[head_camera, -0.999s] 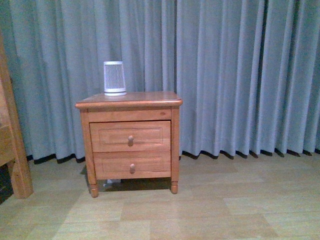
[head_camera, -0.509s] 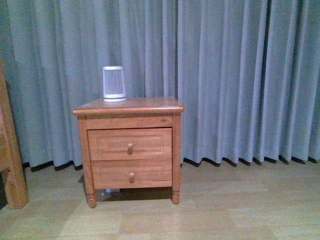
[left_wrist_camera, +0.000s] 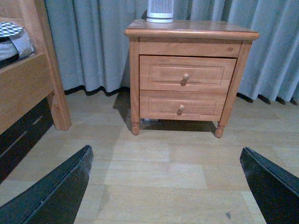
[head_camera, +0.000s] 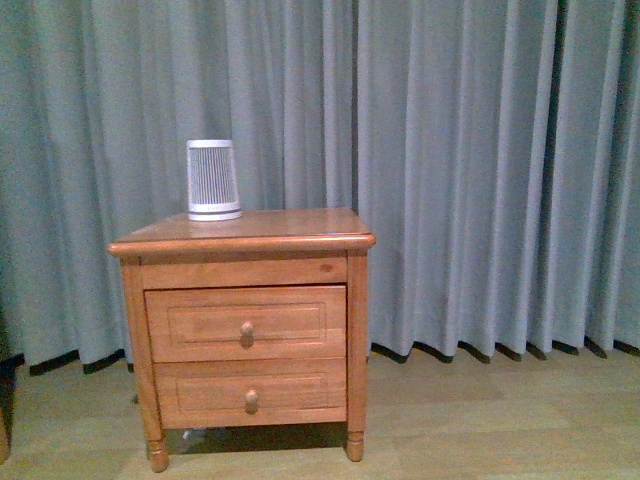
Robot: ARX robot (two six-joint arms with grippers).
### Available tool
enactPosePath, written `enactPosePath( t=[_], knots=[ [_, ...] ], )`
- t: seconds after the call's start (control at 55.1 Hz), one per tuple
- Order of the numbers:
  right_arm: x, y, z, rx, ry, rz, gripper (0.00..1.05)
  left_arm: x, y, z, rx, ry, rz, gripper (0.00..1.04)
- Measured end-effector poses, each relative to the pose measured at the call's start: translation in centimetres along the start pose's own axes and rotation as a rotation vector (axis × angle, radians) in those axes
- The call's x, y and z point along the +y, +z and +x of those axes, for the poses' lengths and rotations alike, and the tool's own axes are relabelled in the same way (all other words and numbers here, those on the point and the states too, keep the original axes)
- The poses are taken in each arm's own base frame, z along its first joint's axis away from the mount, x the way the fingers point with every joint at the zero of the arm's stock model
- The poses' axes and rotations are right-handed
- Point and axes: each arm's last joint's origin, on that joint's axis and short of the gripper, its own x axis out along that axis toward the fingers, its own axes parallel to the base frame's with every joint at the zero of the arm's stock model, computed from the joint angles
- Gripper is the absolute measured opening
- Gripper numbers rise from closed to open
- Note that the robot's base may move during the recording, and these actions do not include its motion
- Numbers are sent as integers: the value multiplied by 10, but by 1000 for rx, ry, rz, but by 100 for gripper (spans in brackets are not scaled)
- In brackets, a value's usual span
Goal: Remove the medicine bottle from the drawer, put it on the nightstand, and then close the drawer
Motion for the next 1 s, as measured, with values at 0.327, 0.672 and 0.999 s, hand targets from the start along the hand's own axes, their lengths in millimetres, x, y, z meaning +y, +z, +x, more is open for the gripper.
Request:
enactPosePath(
  t=[0.327,0.672,0.999],
  knots=[
    [0,0,0,0,0,0,104,0,0,0,0,0,0,98],
    [0,0,0,0,0,0,104,0,0,0,0,1,0,98],
    [0,0,0,1,0,0,104,0,63,50,296,-180,-263,98]
  ],
)
